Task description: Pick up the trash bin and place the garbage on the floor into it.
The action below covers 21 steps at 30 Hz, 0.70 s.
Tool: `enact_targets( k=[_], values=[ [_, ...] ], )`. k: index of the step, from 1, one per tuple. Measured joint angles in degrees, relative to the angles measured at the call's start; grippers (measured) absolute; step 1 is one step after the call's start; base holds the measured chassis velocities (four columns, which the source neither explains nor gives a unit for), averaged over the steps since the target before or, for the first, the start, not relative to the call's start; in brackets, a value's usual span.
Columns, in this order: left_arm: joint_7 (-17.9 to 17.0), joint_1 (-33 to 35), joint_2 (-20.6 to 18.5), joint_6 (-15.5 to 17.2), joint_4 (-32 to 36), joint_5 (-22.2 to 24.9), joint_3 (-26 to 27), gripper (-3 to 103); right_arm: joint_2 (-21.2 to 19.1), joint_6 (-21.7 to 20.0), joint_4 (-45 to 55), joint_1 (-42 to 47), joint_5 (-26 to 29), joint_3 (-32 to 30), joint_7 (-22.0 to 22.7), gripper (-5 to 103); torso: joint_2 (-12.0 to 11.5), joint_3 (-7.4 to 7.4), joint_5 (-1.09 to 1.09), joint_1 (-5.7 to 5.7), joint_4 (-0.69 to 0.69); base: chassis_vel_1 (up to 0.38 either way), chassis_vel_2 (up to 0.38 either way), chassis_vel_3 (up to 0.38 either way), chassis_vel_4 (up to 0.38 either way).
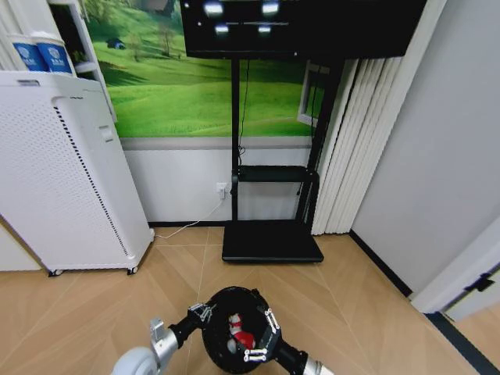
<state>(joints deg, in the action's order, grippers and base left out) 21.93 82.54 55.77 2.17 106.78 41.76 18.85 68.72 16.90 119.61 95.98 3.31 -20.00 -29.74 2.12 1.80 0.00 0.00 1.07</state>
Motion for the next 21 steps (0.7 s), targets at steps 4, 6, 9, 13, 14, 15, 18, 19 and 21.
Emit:
enact_targets(
  k=[4,6,9,13,14,15,18,19,21],
  values=[
    [-3.9,1.2,1.1,-0.9,1.3,2.4,2.7,4,2.0,-1.5,0.3,0.8,2.1,-2.0,4.9,100,0.0,0.0,-0.01,0.0,0.01,0.0,0.0,0.0,0.0],
    [-6.9,2.0,1.5,-1.1,2.3,3.9,3.8,4,3.4,-2.1,0.0,0.7,3.0,-3.1,7.4,100,0.0,0.0,-0.01,0.0,0.01,0.0,0.0,0.0,0.0],
    [-12.2,4.3,2.6,-1.8,5.1,5.9,6.6,4,5.6,-3.2,-1.3,0.1,4.8,-4.8,13.6,100,0.0,0.0,0.0,0.0,0.02,0.0,0.0,0.0,0.0],
    [-21.4,11.5,6.3,0.6,10.8,5.0,16.2,4,6.5,-6.3,-2.6,-2.3,8.0,-8.4,20.9,100,0.0,0.0,-0.01,0.0,0.02,0.0,0.0,0.0,0.0],
    [-21.4,11.5,6.3,0.6,10.8,5.0,16.2,4,6.5,-6.3,-2.6,-2.3,8.0,-8.4,20.9,100,0.0,0.0,-0.01,0.0,0.02,0.0,0.0,0.0,0.0],
    [-25.2,14.8,8.1,3.8,13.4,4.8,20.9,4,6.8,-8.1,-2.8,-3.2,9.8,-10.3,22.3,100,0.0,0.0,-0.01,0.0,-0.01,0.0,0.0,0.0,0.0],
    [-30.1,19.3,10.9,6.9,16.5,5.8,27.1,4,7.4,-9.6,-3.8,-4.3,11.7,-12.4,25.1,100,0.0,0.0,0.0,0.0,-0.04,0.0,0.0,0.0,0.0],
    [-31.0,20.5,11.9,7.4,17.5,6.2,29.2,4,7.8,-9.9,-4.2,-4.7,12.3,-13.4,26.2,100,0.0,0.0,0.0,0.0,-0.04,0.0,0.0,0.0,0.0],
    [-33.1,22.2,12.9,8.6,19.1,8.8,34.0,4,9.1,-10.6,-4.7,-4.9,13.0,-16.0,29.7,100,0.0,-0.01,0.0,0.0,0.01,0.0,0.0,0.0,0.0]
  ],
)
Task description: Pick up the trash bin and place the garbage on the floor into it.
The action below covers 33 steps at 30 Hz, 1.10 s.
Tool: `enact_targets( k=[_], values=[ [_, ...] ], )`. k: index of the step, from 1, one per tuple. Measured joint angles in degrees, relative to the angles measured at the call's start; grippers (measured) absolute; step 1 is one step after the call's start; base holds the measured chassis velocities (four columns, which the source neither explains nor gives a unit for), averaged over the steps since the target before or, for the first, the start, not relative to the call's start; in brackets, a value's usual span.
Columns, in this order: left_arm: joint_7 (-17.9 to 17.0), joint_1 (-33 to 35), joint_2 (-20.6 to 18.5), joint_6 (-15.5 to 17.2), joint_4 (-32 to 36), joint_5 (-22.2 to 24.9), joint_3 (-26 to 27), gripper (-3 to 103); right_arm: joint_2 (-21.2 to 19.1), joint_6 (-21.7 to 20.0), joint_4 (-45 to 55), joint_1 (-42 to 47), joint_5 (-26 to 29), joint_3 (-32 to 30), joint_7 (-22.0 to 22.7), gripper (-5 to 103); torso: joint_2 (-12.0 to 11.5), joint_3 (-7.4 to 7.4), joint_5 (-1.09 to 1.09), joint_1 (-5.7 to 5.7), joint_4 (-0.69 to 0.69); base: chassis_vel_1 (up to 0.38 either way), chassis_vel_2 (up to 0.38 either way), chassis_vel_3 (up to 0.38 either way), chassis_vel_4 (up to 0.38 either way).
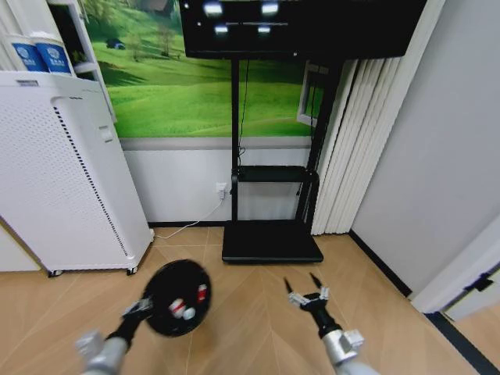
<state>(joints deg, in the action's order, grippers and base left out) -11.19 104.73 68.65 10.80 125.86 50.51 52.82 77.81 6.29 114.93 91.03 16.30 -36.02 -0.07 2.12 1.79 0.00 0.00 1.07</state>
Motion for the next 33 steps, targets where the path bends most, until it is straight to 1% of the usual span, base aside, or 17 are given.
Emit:
enact_targets(
  k=[1,3,4,5,7,8,11,12,13,14,15,16,18,21,29,32,33],
  values=[
    [0.0,0.0,0.0,0.0,0.0,0.0,0.0,4,0.0,0.0,0.0,0.0,0.0,0.0,0.0,100,0.0,0.0,0.0,0.0,0.0,0.0,0.0,0.0,0.0],
    [-0.8,1.9,0.6,1.0,0.9,3.2,4.4,4,0.9,-1.2,-0.4,-0.9,1.2,-1.4,4.5,100,0.0,0.0,-0.03,0.0,0.08,0.0,0.0,0.0,0.0],
    [-0.8,3.3,1.4,1.3,1.2,4.8,7.1,4,0.9,-1.8,-0.8,-1.6,1.7,-1.6,6.0,100,0.0,0.0,-0.01,0.0,0.03,0.0,0.0,0.0,0.0],
    [-0.8,3.3,1.4,1.3,1.2,4.8,7.1,4,0.9,-1.8,-0.8,-1.6,1.7,-1.6,6.0,100,0.0,0.0,-0.01,0.0,0.03,0.0,0.0,0.0,0.0],
    [-1.2,5.9,3.3,1.7,1.5,8.3,12.4,4,0.9,-2.6,-2.2,-3.0,2.4,-2.0,8.6,100,0.0,0.0,0.01,0.0,-0.03,0.0,0.0,0.0,0.0],
    [-1.2,5.9,3.3,1.7,1.5,8.3,12.4,4,0.9,-2.6,-2.2,-3.0,2.4,-2.0,8.6,100,0.0,0.0,0.01,0.0,-0.03,0.0,0.0,0.0,0.0],
    [-0.7,7.8,5.2,2.3,0.7,12.2,16.8,4,0.9,-2.7,-3.5,-3.9,3.0,-2.9,10.2,100,0.0,0.0,-0.01,0.0,-0.01,0.0,0.0,0.0,0.0],
    [0.1,8.6,5.8,2.5,0.1,13.3,18.2,4,0.9,-2.7,-3.9,-4.2,3.3,-3.2,10.6,100,0.0,0.0,-0.01,0.0,-0.01,0.0,0.0,0.0,0.0],
    [3.0,10.5,6.6,2.9,-1.4,14.9,20.4,4,0.9,-2.7,-4.5,-4.6,3.7,-3.6,11.3,100,0.0,0.0,-0.01,0.0,-0.01,0.0,0.0,0.0,0.0],
    [3.0,10.5,6.6,2.9,-1.4,14.9,20.4,4,0.9,-2.7,-4.5,-4.6,3.7,-3.6,11.3,100,0.0,0.0,-0.01,0.0,-0.01,0.0,0.0,0.0,0.0],
    [5.8,12.2,6.8,2.9,-2.9,15.6,21.9,4,0.8,-2.7,-5.0,-4.8,3.8,-4.0,11.5,100,0.0,0.0,-0.01,0.0,0.0,0.0,0.0,0.0,0.0],
    [5.8,12.2,6.8,2.9,-2.9,15.6,21.9,4,0.8,-2.7,-5.0,-4.8,3.8,-4.0,11.5,100,0.0,0.0,-0.01,0.0,0.0,0.0,0.0,0.0,0.0],
    [8.4,14.7,6.8,2.5,-5.2,16.3,23.6,4,0.8,-2.0,-5.8,-4.9,3.9,-4.6,11.5,100,0.0,0.0,0.0,0.0,-0.01,0.0,0.0,0.0,0.0],
    [9.4,15.8,7.3,2.0,-7.1,16.3,24.7,4,1.0,-1.3,-6.5,-4.8,3.9,-5.3,11.3,100,0.0,0.0,0.0,0.0,0.0,0.0,0.0,0.0,0.0],
    [7.3,16.6,9.7,2.1,-9.1,16.9,25.4,4,1.3,-0.4,-7.4,-4.7,3.8,-6.7,11.2,100,0.0,0.0,-0.01,0.0,0.0,0.0,0.0,0.0,0.0],
    [3.6,16.1,11.5,2.4,-10.4,17.8,25.7,4,1.5,0.4,-8.4,-4.6,3.8,-7.4,10.9,100,0.0,0.0,-0.01,0.0,0.0,0.0,0.0,0.0,0.0],
    [3.6,16.1,11.5,2.4,-10.4,17.8,25.7,4,1.5,0.4,-8.4,-4.6,3.8,-7.4,10.9,100,0.0,0.0,-0.01,0.0,0.0,0.0,0.0,0.0,0.0]
  ],
)
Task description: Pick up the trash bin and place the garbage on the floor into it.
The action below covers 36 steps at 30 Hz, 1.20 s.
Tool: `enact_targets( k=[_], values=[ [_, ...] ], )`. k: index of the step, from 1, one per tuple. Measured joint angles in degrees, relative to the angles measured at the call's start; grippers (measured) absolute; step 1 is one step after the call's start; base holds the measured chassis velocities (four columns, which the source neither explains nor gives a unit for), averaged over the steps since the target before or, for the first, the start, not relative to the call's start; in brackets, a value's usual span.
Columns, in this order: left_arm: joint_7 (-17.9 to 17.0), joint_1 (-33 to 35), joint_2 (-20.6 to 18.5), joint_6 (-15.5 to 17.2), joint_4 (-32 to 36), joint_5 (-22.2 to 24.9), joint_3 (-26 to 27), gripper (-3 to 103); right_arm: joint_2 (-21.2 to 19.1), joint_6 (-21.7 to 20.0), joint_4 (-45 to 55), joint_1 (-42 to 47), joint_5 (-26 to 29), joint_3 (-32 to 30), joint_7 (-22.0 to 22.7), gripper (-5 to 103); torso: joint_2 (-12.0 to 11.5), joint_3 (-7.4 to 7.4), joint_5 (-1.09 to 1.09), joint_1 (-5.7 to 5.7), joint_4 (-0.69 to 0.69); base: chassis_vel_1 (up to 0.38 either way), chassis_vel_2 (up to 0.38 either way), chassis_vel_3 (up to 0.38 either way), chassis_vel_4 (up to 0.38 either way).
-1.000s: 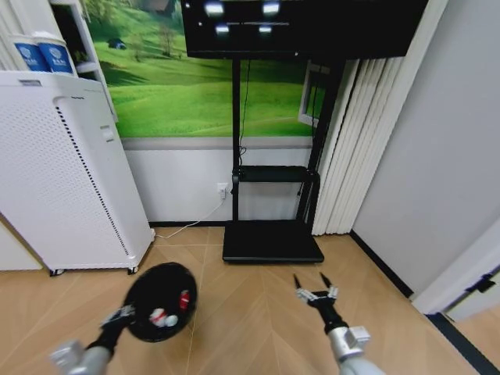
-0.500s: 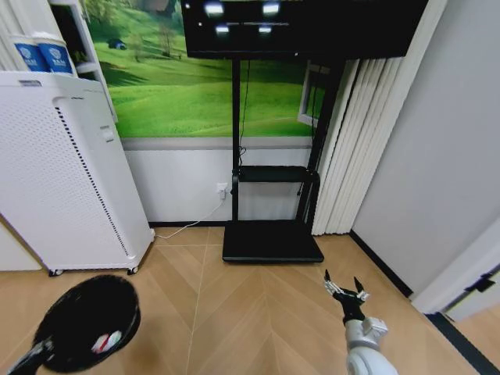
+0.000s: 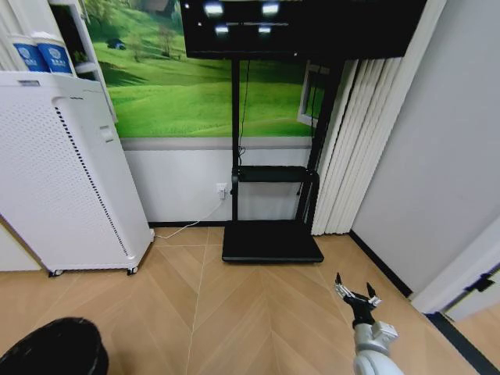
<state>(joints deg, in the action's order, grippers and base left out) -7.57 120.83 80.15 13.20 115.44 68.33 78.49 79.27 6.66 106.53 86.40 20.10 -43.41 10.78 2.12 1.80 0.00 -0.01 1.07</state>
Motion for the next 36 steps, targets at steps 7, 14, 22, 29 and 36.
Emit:
enact_targets(
  k=[7,14,22,29,36],
  values=[
    [-1.6,-1.5,1.0,0.0,-2.5,-0.3,-0.4,4,0.0,0.7,-1.0,0.1,0.1,-0.1,-0.6,100,0.0,0.0,0.0,0.0,0.01,0.0,0.0,0.0,0.0],
    [-0.8,-4.9,-0.9,-0.4,-8.2,-1.8,-1.6,4,-0.4,0.8,-1.4,0.1,0.1,-0.2,-0.6,100,0.0,0.0,0.0,0.0,0.01,0.0,0.0,0.0,0.0],
    [0.7,-8.9,-3.2,-1.1,-14.4,-5.2,-4.3,4,-0.9,0.8,-1.1,1.0,0.0,-0.2,-0.4,100,0.0,0.0,0.03,0.0,0.0,0.0,0.0,0.0,0.0],
    [-1.3,-9.6,-4.7,0.2,-14.1,-4.4,-4.8,4,-1.2,0.3,-0.7,0.4,-0.2,0.0,0.0,100,0.0,0.0,-0.01,0.01,0.01,0.0,0.0,0.0,0.0],
    [-4.9,-9.0,-4.2,1.3,-12.7,-3.8,-4.5,2,-1.3,-0.1,-1.1,-0.4,0.3,0.1,0.7,100,0.0,0.0,0.02,0.01,0.0,0.0,0.0,0.0,0.0]
  ],
)
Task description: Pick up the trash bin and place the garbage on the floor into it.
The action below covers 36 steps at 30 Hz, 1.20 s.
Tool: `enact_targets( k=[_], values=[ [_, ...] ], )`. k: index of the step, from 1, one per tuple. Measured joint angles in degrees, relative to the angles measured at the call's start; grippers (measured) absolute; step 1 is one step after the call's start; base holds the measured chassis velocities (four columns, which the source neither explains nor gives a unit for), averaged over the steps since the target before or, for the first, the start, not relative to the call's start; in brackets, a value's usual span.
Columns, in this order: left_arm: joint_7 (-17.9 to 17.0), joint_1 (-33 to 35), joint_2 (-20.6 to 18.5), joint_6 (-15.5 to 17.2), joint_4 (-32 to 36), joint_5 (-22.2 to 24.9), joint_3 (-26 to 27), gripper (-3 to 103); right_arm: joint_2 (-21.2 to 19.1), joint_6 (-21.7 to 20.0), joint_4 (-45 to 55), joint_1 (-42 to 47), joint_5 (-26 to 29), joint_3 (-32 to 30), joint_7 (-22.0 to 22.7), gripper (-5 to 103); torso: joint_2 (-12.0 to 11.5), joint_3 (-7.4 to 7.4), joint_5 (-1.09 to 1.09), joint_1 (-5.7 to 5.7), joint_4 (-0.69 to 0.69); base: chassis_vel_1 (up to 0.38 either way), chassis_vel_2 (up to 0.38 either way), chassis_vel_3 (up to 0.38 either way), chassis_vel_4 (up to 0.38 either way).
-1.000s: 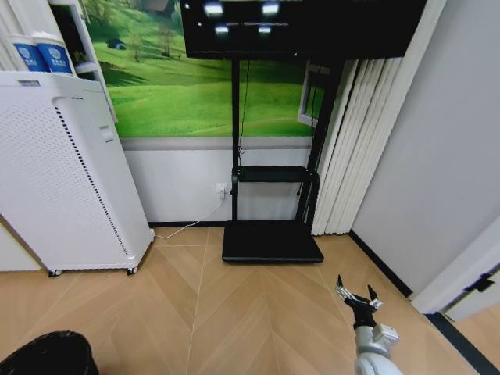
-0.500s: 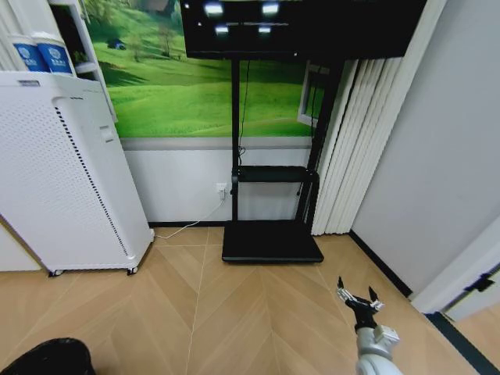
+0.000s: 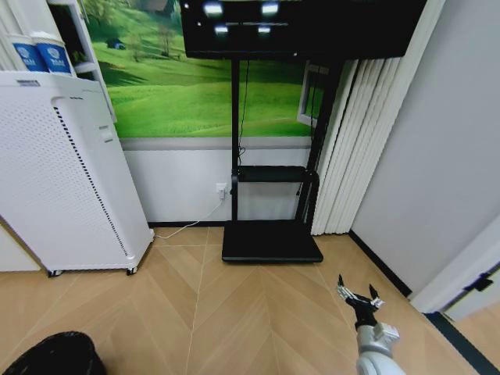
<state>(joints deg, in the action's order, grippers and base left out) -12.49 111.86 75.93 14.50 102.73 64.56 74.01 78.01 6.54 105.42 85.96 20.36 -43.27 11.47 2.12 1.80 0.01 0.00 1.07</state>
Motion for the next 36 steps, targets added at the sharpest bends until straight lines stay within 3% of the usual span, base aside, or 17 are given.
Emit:
enact_targets(
  k=[5,8,12,15,17,18,21,22,23,26,27,29,34,36],
  values=[
    [-1.3,-0.3,0.6,0.3,0.1,0.0,0.0,11,-0.1,0.0,-0.2,0.2,0.5,-0.1,0.1,100,0.0,0.0,-0.03,0.0,0.0,0.0,0.0,0.0,0.0],
    [-1.5,-0.5,0.7,0.6,0.4,0.1,0.0,26,-0.5,0.7,-0.6,0.6,1.1,-0.4,-0.6,100,0.0,0.0,-0.02,0.0,0.01,0.0,0.0,0.0,0.0],
    [-1.7,-0.6,0.7,0.8,0.6,0.3,0.3,37,-0.8,1.2,-0.8,0.8,1.4,-0.7,-1.0,100,0.0,0.0,-0.02,0.0,0.01,0.0,0.0,0.0,0.0],
    [-1.9,-0.1,1.0,1.6,2.3,0.5,1.3,53,-1.2,1.3,-1.1,0.1,1.7,-1.4,-0.9,100,0.0,0.0,-0.02,0.0,0.02,0.0,0.0,0.0,0.0],
    [-1.4,0.3,1.1,1.9,3.0,-0.2,1.6,59,-1.4,1.2,-1.0,0.1,1.7,-1.5,-0.9,100,0.0,0.0,-0.02,0.0,0.01,0.0,0.0,0.0,0.0],
    [1.1,2.1,1.3,2.3,5.0,-1.6,2.4,64,-2.1,-0.3,-0.1,0.1,1.6,-1.6,-0.8,100,0.0,0.0,-0.01,0.0,0.01,0.0,0.0,0.0,0.0],
    [3.9,4.7,1.4,2.8,7.1,-2.1,2.9,70,-2.9,-2.9,1.3,0.2,1.4,-1.9,-1.5,100,0.0,0.0,-0.02,0.0,0.0,0.0,0.0,0.0,0.0],
    [7.2,7.5,1.6,3.1,9.8,-4.2,3.5,81,-3.9,-5.4,2.9,0.2,1.3,-2.4,-2.3,100,0.0,0.0,0.01,0.0,-0.01,0.0,0.0,0.0,0.0],
    [7.2,7.5,1.6,3.1,9.8,-4.2,3.5,81,-3.9,-5.4,2.9,0.2,1.3,-2.4,-2.3,100,0.0,0.0,0.01,0.0,-0.01,0.0,0.0,0.0,0.0],
    [12.7,10.0,3.5,2.1,15.1,-14.6,4.5,92,-4.7,-9.2,6.9,0.7,0.9,-2.7,-3.6,100,0.0,0.0,-0.01,0.0,-0.02,0.0,0.0,0.0,0.0],
    [12.7,10.0,3.5,2.1,15.1,-14.6,4.5,92,-4.7,-9.2,6.9,0.7,0.9,-2.7,-3.6,100,0.0,0.0,-0.01,0.0,-0.02,0.0,0.0,0.0,0.0],
    [14.7,10.4,5.1,1.8,19.7,-19.2,4.7,98,-4.6,-10.7,10.2,1.8,0.9,-2.8,-4.2,100,0.0,0.0,-0.01,0.0,0.0,0.0,0.0,0.0,0.0],
    [17.1,9.9,6.4,0.5,26.5,-23.7,3.5,100,-4.4,-11.3,14.2,3.7,0.5,-2.7,-4.5,100,0.0,0.0,0.0,0.0,0.0,0.0,0.0,0.0,0.0],
    [19.4,7.4,6.7,-1.3,31.1,-27.8,1.0,100,-4.0,-10.8,17.7,5.8,-2.5,-1.6,-4.6,100,0.0,0.0,-0.02,0.0,0.02,0.0,0.0,0.0,0.0]
  ],
)
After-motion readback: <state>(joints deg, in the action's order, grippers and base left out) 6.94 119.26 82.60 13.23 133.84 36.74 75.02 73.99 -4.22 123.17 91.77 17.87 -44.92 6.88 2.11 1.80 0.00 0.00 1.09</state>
